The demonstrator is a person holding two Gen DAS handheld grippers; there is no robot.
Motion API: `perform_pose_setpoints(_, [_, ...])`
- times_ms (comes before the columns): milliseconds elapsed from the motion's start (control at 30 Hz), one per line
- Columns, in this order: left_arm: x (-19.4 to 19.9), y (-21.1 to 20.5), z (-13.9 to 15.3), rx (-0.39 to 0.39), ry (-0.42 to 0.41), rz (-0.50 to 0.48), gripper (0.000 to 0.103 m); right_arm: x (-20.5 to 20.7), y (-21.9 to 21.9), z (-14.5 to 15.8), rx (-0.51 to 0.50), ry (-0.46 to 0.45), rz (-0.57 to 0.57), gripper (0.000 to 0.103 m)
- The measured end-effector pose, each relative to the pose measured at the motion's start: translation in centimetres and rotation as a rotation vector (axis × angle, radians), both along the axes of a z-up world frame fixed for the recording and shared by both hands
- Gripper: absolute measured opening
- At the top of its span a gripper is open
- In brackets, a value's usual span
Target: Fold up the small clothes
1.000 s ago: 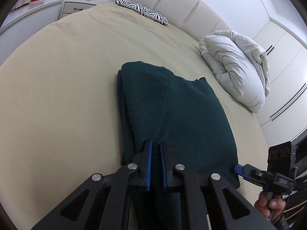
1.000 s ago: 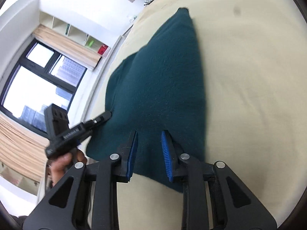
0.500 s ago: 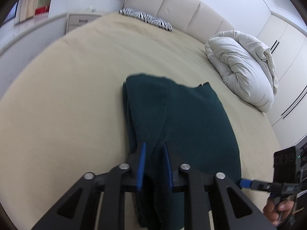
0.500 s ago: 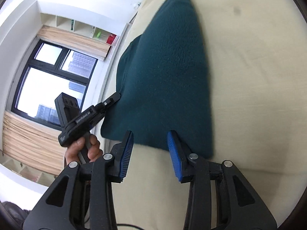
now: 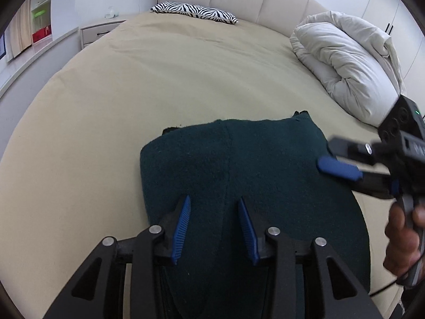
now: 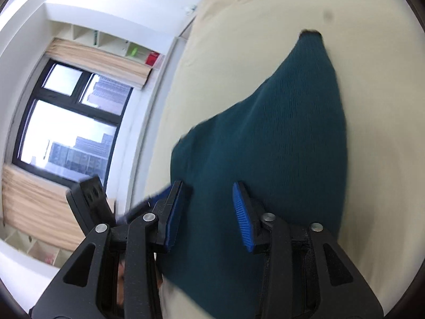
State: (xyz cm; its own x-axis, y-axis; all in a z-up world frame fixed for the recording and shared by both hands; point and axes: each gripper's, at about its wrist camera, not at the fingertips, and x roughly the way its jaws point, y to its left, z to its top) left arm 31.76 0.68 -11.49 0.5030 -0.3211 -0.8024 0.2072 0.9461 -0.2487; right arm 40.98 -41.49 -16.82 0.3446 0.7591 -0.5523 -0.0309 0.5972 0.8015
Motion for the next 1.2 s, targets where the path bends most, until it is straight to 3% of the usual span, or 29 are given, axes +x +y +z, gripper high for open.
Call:
perform_pose_setpoints(67, [0.1,-0.2,-0.1,0.003,-0.005,-0.009,0.041,1.9,-1.3,-0.6,0.030,0.014,-0.063,0.035])
perform_pose_setpoints(133, [0.2,-0.6,-0.2,0.013,-0.015,-0.017,0.042,3.3,-2.9,-1.2,-0.014,0.035,-0.120,0.036])
perform_pose_setpoints(233, [0.4,-0.4,-0.5,-0.008,-0.021,-0.019,0.042,4.6,-4.3,-3.1,0.009,0.076,-0.143,0.035])
perform_pose_setpoints(400, [0.2,-0.4,-0.7,0.002,-0.037,-0.031,0.042,4.2,-7.2,-4.5,0.059,0.041,-0.180,0.028])
perform_pose_setpoints(500, [0.2,-0.5,-0.7,0.008,-0.047,-0.031,0.042,2.9,-9.4,-3.1,0.013,0.012,-0.267,0.032])
perform_pose_setpoints(567, [0.2,-0.4,-0.8,0.003,-0.049,-0.031,0.042,1.8,-9.6,-1.5,0.033,-0.031,-0.238,0.034])
perform_pose_setpoints(667, [0.3,-0.3,-0.8,-0.001,-0.048,-0.032,0.042,-0.7,-7.5,1.4,0.118,-0.127,-0.089,0.035])
perform_pose_setpoints(700, [0.3,-0.3,-0.8,-0.001,-0.049,-0.033,0.042,-1.5,-6.4,1.8,0.126,-0.141,-0.029,0.043])
perform_pose_setpoints(833, [0.4,-0.3,-0.8,-0.003,-0.047,-0.034,0.042,-3.6,-2.5,0.1,0.018,-0.092,0.140,0.048])
perform_pose_setpoints(900, [0.3,-0.3,-0.9,-0.006,-0.051,-0.035,0.042,-4.2,-1.3,-1.4,0.016,-0.091,0.124,0.044])
perform_pose_setpoints(1000, [0.3,-0.2,-0.9,-0.017,-0.050,-0.036,0.042,-4.7,-3.8,-1.9,0.114,-0.068,0.058,0.044])
perform_pose_setpoints(1100, [0.0,0.6,-0.5,-0.070,-0.045,-0.029,0.040,-5.9,-6.1,-1.3,0.091,-0.105,-0.015,0.047])
perform_pose_setpoints(1133, [-0.3,1.3,-0.1,-0.108,-0.032,-0.028,0.040,-6.5,-6.9,-1.1,0.084,-0.111,-0.041,0.048])
perform_pose_setpoints(1200, [-1.1,3.2,0.7,-0.191,-0.019,-0.004,0.041,-7.6,-8.8,-0.8,0.070,-0.112,-0.099,0.061])
